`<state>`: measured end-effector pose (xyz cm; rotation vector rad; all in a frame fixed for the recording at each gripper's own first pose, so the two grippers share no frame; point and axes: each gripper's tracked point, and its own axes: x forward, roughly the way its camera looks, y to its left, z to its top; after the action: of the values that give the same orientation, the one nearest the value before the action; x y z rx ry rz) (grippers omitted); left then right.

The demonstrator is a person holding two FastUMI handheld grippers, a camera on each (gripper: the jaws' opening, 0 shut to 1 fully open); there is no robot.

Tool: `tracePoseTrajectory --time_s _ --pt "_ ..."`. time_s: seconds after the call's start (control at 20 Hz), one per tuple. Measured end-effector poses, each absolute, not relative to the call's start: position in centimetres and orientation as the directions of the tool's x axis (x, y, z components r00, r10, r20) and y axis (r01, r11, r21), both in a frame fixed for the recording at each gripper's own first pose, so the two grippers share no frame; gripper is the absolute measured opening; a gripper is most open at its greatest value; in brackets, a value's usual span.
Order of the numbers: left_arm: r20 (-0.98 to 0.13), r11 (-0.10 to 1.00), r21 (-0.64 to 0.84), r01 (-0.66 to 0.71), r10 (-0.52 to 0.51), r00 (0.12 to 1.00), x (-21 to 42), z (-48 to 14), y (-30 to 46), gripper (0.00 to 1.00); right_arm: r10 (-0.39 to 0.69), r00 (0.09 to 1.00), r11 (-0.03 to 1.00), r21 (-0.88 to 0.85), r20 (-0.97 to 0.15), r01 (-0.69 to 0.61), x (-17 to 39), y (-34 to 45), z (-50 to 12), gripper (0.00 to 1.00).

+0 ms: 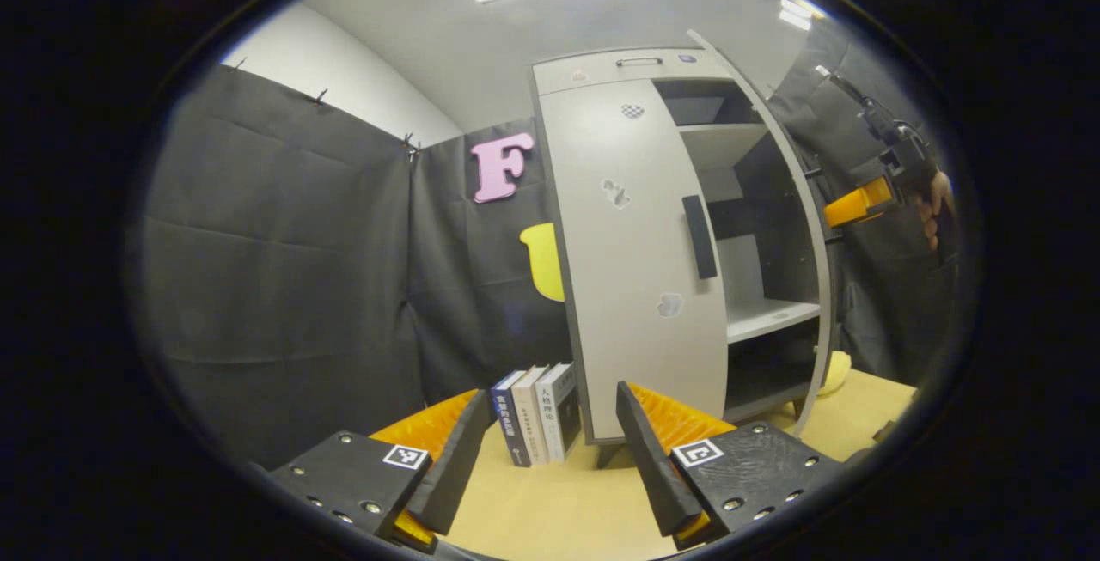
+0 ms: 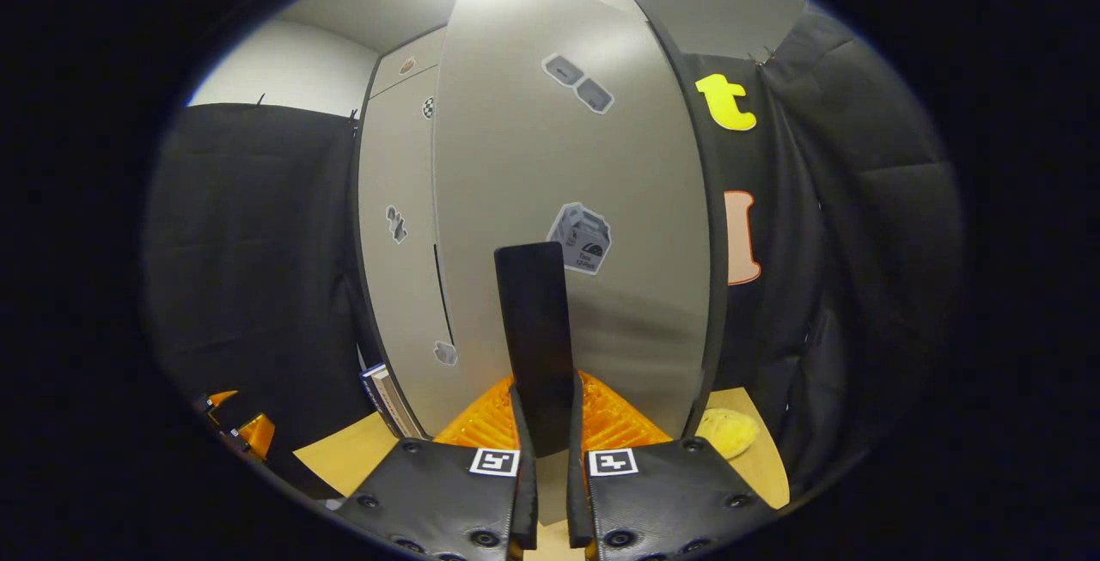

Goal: Open the right door of the double-door shoe cabinet with the right hand, and open the left door with the left hand.

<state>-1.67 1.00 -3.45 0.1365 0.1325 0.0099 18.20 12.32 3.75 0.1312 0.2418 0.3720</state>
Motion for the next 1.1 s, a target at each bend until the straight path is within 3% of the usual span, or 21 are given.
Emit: tracePoseTrajectory --time_s 0.35,0.55,0.8,1.05,1.1 --pt "-0.105 0.996 0.052 0.075 -0.069 0.992 -0.8 -2.9 -3.3 0.87 0.364 0.908 0.928 0.162 -0.208 -0.335 17.5 10.7 3.8 0.15" --pt "-0.123 0.990 0.098 0.099 -0.086 0.989 -0.3 -3.5 -4.7 0.87 0.347 0.915 0.934 0.159 -0.206 -0.319 17.4 9.6 3.8 0.15" --pt "-0.130 0.985 0.087 0.145 -0.133 0.982 0.3 -3.9 -7.6 0.88 0.300 0.925 0.952 0.142 -0.235 -0.272 17.1 7.7 3.2 0.10" --pt "-0.120 0.978 0.083 0.190 -0.180 0.976 0.3 -3.5 -10.4 0.88 0.227 0.945 0.971 0.126 -0.237 -0.202 17.2 5.5 3.3 0.13" --pt "-0.118 0.977 0.082 0.199 -0.189 0.975 0.4 -3.3 -10.9 0.87 0.202 0.951 0.977 0.115 -0.235 -0.179 17.3 4.8 3.3 0.10"
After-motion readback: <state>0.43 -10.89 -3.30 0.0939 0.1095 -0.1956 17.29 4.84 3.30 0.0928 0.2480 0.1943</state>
